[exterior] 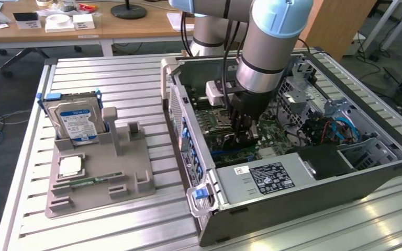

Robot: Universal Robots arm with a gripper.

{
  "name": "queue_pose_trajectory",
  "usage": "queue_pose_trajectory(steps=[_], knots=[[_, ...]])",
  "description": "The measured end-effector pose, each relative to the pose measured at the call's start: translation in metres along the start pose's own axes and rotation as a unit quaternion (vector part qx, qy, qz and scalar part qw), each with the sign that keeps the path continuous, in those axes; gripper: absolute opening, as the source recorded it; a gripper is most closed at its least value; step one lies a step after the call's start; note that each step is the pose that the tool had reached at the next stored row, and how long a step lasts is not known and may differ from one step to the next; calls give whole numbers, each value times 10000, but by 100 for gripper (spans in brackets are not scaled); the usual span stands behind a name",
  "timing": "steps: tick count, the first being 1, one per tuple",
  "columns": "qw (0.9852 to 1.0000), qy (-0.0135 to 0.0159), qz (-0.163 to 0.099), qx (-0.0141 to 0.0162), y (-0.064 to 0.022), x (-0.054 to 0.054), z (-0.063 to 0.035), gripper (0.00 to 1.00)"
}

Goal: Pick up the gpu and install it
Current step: 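Insert the gpu into the slot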

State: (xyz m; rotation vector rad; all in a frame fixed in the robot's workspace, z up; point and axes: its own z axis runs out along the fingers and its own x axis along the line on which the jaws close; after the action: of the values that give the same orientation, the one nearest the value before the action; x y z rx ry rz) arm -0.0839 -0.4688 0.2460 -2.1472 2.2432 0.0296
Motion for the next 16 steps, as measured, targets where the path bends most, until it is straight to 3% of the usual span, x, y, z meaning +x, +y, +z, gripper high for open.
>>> queue_pose_trajectory(steps=[10, 11, 13, 16], knots=[[10000, -2, -1, 7, -1, -2, -30, 27], [10000, -2, 0, 18, 4, -1, -31, 27], [10000, -4, -3, 81, 20, 0, -29, 27], [10000, -6, -4, 97, 24, -1, -29, 27]])
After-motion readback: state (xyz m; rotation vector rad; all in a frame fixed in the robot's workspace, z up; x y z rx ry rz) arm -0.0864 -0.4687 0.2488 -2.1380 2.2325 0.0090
